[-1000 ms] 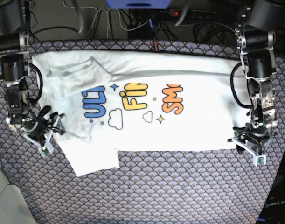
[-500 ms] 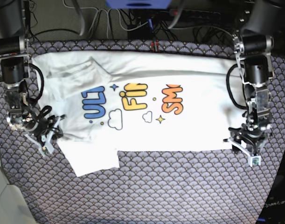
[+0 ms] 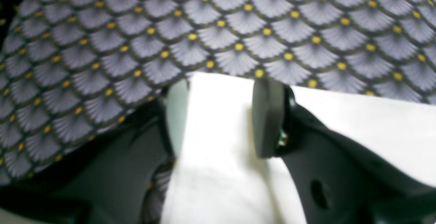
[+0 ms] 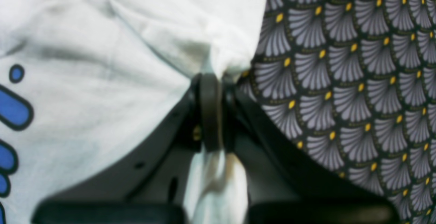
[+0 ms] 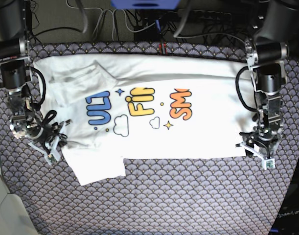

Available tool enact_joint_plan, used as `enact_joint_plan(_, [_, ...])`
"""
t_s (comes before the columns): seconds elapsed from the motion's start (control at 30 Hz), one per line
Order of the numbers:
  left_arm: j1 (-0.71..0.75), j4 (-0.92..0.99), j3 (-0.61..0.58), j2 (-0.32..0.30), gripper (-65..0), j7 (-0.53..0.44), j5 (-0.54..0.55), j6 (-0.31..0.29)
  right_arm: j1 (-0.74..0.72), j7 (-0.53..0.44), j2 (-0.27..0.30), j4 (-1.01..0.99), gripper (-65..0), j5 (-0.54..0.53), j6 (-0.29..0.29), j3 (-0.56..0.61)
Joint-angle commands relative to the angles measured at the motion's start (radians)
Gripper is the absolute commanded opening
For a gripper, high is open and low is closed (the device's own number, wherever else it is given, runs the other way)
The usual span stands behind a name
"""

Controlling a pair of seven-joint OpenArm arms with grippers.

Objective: Fold the T-shirt properly
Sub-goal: 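Grasp the hem corners and fold them up over the folded edge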

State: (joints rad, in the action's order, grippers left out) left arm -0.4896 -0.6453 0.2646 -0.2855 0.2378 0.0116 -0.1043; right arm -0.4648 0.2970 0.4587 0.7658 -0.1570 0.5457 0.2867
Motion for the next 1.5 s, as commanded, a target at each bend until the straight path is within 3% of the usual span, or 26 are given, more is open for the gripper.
enact_joint_plan(0.0, [-0.027, -0.014, 0.003, -0.018, -34.3, -0.022, 0.008, 0.008, -0.010, 0.031, 0.008, 0.002, -65.0, 0.017, 0.001, 0.004])
enact_joint_plan(0.3, [-0.031, 0.017, 0.003, -0.007, -34.3, -0.025, 0.009, 0.018, -0.010, 0.031, 0.007, 0.002, -65.0, 0.017, 0.001, 0.004])
enact_joint_plan(0.47, [-0.045, 0.120, 0.005, -0.007, -34.3, -0.116, 0.009, 0.021, -0.010, 0.031, 0.007, 0.002, -65.0, 0.017, 0.001, 0.006])
enact_joint_plan(0.73, [-0.045, 0.150, 0.005, -0.007, -35.6, -0.131, 0.009, 0.021, -0.010, 0.031, 0.010, 0.002, -65.0, 0.017, 0.001, 0.006])
enact_joint_plan(0.83, [-0.045, 0.150, 0.005, -0.007, -45.5, -0.131, 0.011, 0.021, -0.010, 0.031, 0.012, 0.002, -65.0, 0.017, 0.001, 0.006])
enact_joint_plan(0.93, [-0.045, 0.150, 0.005, -0.007, -64.5, -0.130, 0.011, 0.021, -0.012, 0.031, 0.015, 0.004, -65.0, 0.017, 0.001, 0.006])
enact_joint_plan(1.03, [-0.045, 0.150, 0.005, -0.007, -62.6, -0.128, 0.011, 0.021, -0.010, 0.031, 0.015, 0.007, -65.0, 0.017, 0.006, 0.003])
enact_joint_plan(1.1, [-0.045, 0.150, 0.005, -0.008, -64.6, -0.127, 0.011, 0.021, -0.005, 0.031, 0.016, 0.036, -65.0, 0.017, 0.006, -0.001])
enact_joint_plan(1.27, [-0.040, 0.095, 0.005, -0.014, -64.4, -0.117, 0.011, 0.018, 0.070, 0.034, 0.039, 0.197, -65.0, 0.015, 0.003, -0.005])
enact_joint_plan(1.47, [0.030, -0.126, 0.060, -0.007, -64.4, 0.024, 0.011, 0.015, 0.163, 0.035, 0.058, 0.349, -65.0, 0.017, 0.001, -0.109])
